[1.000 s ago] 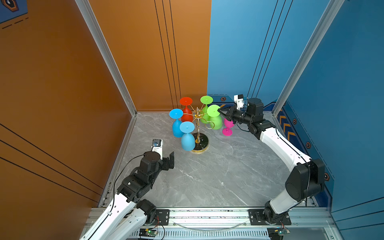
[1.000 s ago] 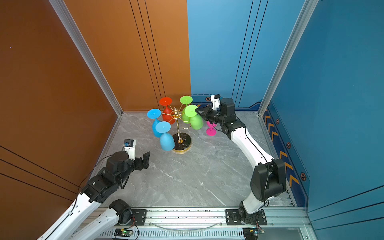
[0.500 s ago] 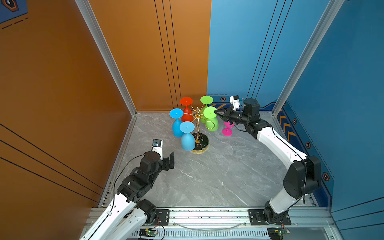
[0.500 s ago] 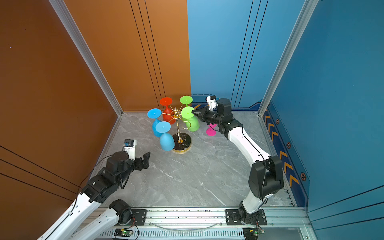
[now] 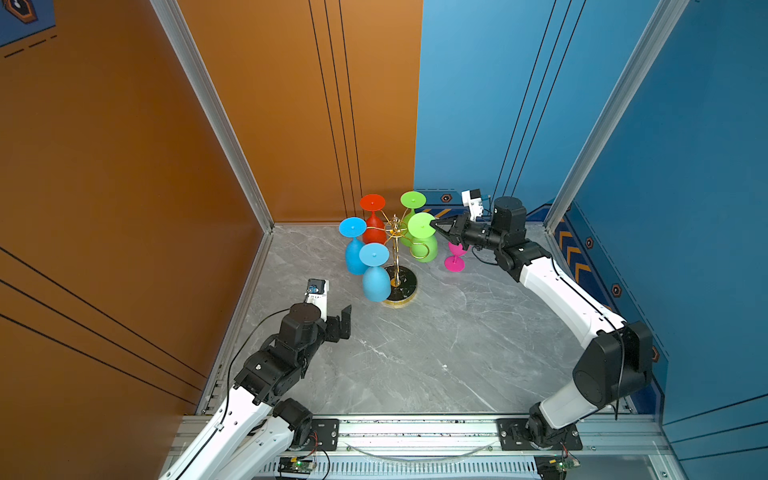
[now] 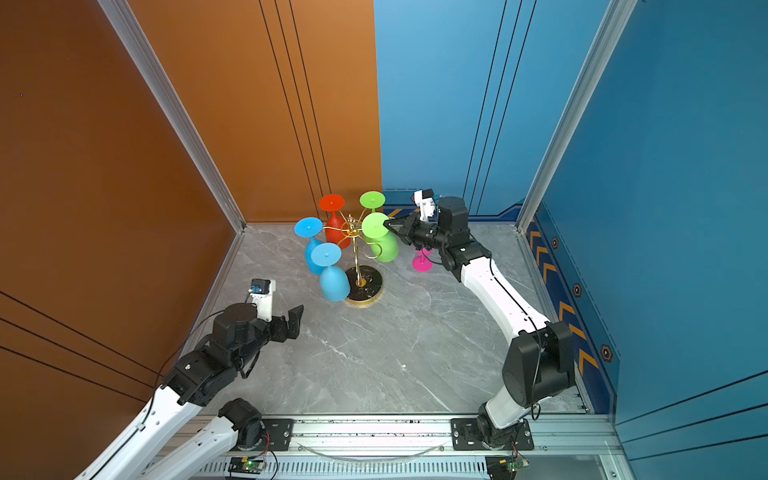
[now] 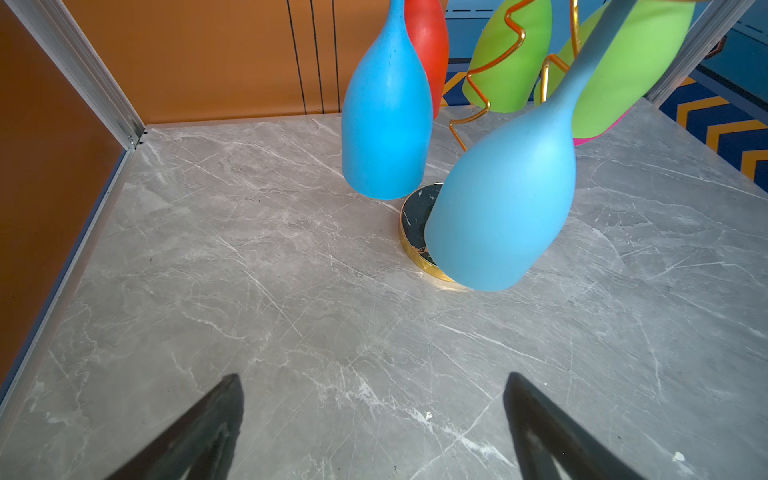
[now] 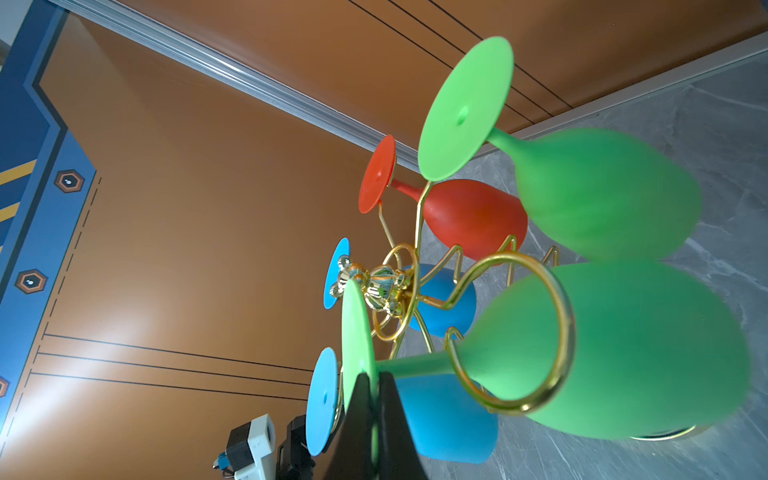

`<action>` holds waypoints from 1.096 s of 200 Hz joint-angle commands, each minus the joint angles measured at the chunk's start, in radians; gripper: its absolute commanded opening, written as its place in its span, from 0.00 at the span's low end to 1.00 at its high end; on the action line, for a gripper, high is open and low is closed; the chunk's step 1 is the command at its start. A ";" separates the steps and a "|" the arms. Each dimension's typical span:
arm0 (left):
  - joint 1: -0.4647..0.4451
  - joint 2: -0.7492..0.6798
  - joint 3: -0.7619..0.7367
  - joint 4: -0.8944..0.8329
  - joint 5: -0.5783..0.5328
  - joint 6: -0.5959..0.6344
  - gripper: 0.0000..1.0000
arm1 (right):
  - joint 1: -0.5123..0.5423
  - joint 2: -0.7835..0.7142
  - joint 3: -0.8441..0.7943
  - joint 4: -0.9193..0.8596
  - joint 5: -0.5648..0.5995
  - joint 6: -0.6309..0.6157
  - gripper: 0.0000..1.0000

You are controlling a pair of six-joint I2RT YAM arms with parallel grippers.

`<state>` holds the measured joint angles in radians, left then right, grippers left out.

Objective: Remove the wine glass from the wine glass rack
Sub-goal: 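Grip the green glass foot with the right gripper and slide it off the rack, then carry the green glass toward the left gripper while the left gripper reaches to it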

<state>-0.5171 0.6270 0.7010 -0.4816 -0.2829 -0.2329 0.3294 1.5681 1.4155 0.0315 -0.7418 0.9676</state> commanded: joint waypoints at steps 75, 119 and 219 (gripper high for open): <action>0.022 -0.065 0.067 -0.026 0.245 0.017 0.98 | 0.001 -0.196 -0.112 -0.130 -0.016 -0.145 0.00; 0.022 -0.041 0.108 -0.026 0.445 0.005 0.98 | -0.010 -0.282 -0.165 -0.167 -0.021 -0.195 0.00; 0.024 0.088 0.173 0.071 0.799 -0.171 0.99 | 0.050 -0.497 -0.336 -0.376 -0.017 -0.468 0.00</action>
<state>-0.5030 0.6853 0.8383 -0.4599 0.3782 -0.3428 0.3473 1.1114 1.1198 -0.2749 -0.7483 0.6022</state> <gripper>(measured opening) 0.994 0.051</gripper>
